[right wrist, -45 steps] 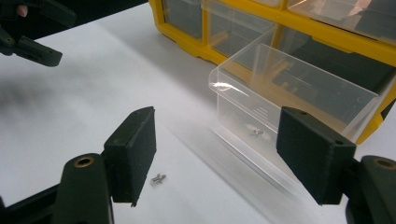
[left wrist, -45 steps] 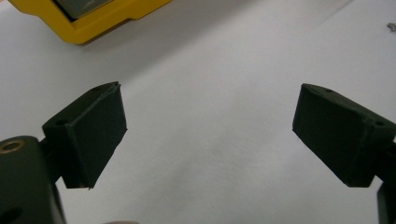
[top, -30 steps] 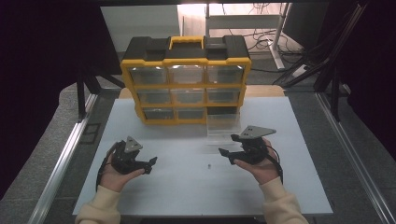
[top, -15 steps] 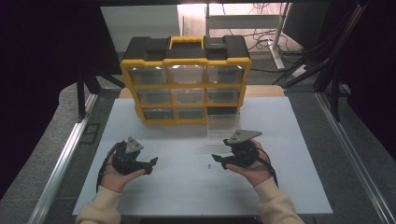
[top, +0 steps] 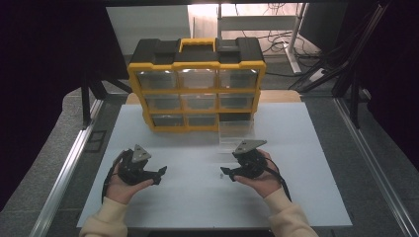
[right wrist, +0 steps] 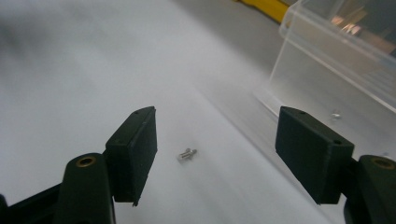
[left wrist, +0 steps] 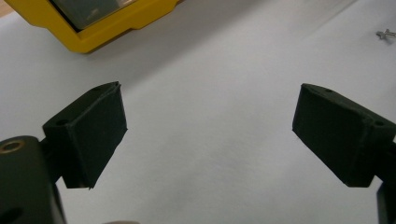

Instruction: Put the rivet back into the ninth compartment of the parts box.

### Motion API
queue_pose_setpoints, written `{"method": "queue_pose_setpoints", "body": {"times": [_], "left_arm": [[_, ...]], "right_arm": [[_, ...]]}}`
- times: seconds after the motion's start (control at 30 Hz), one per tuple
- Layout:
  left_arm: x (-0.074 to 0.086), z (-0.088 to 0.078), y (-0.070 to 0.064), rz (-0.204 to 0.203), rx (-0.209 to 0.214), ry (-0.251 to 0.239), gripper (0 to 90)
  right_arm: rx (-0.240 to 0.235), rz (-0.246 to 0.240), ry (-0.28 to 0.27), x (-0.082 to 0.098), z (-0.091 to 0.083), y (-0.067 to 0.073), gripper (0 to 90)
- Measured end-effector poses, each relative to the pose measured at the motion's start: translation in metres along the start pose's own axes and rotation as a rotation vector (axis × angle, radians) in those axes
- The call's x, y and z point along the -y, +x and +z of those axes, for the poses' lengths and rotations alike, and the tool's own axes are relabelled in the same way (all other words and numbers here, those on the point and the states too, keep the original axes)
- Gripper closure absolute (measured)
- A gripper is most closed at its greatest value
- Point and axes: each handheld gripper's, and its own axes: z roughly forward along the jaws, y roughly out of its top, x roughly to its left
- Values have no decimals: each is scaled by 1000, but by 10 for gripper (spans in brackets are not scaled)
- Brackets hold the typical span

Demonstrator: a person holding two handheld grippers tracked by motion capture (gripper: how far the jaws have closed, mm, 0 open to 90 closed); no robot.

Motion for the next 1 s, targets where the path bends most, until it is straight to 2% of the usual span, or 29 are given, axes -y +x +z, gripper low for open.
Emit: {"method": "queue_pose_setpoints", "body": {"times": [0.17, 0.53, 0.67, 0.83, 1.0], "left_arm": [[0, -1, 0, -2, 0, -3, 104], [-1, 1, -4, 12, 8, 2, 104], [-1, 1, -3, 7, 6, 2, 104], [-1, 1, -3, 8, 8, 2, 104], [-1, 3, -3, 8, 7, 5, 104]], "right_arm": [[-5, -14, 20, 0, 7, 3, 303], [-4, -19, 117, 4, 31, 9, 322], [24, -28, 133, 6, 37, 10, 318], [22, -32, 149, 7, 44, 12, 312], [29, -58, 171, 7, 52, 16, 340]]}}
